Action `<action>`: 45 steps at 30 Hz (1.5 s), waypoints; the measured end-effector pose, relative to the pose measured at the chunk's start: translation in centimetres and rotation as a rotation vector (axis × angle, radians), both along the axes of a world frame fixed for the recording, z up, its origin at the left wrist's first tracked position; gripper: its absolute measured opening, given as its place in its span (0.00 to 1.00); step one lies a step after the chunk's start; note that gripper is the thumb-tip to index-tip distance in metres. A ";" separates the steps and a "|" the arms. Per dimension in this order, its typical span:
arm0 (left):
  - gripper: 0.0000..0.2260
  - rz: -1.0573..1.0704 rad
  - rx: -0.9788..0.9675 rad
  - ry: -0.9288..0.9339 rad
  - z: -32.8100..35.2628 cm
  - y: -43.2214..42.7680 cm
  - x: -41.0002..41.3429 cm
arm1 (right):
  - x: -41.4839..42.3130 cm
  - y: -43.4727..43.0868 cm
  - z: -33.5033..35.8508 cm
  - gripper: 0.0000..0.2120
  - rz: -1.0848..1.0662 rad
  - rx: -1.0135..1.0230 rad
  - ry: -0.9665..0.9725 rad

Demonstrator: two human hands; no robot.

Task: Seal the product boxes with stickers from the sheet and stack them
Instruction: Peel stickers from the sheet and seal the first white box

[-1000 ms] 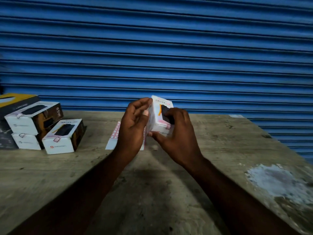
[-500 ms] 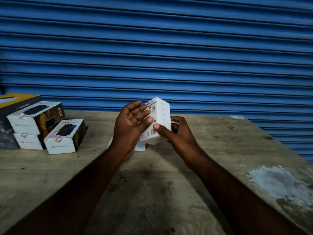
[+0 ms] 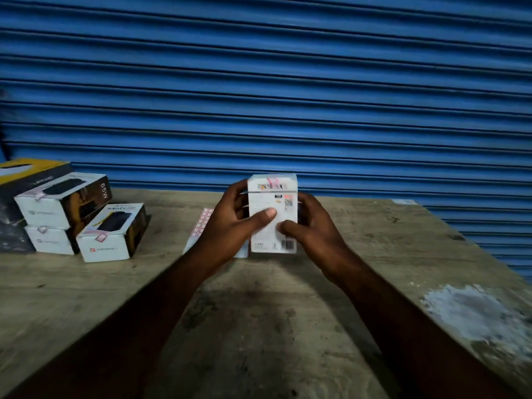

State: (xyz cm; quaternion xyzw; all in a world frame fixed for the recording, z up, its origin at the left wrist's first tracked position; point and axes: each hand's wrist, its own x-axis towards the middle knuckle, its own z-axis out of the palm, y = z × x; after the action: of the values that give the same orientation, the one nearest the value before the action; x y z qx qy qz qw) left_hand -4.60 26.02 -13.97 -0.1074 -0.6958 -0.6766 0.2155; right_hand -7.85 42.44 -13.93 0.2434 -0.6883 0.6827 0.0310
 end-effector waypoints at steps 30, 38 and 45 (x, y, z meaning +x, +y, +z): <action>0.37 0.058 -0.302 0.035 -1.3 -1.3 -0.4 | 1.0 1.0 1.0 0.06 -0.371 0.280 0.762; 0.37 0.059 -0.308 0.034 -1.3 -1.3 -0.4 | 0.1 1.3 0.5 0.05 -0.353 0.373 0.836; 0.38 0.062 -0.345 0.026 -1.5 -1.5 -0.5 | 0.9 1.3 1.5 0.02 -0.327 0.127 0.656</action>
State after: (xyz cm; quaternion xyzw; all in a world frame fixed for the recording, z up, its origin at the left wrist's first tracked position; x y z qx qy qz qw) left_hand -5.07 24.48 -15.44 -0.1299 -0.8018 -0.5388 0.2235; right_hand -6.97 43.74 -12.47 0.3374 -0.7124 0.5106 0.3435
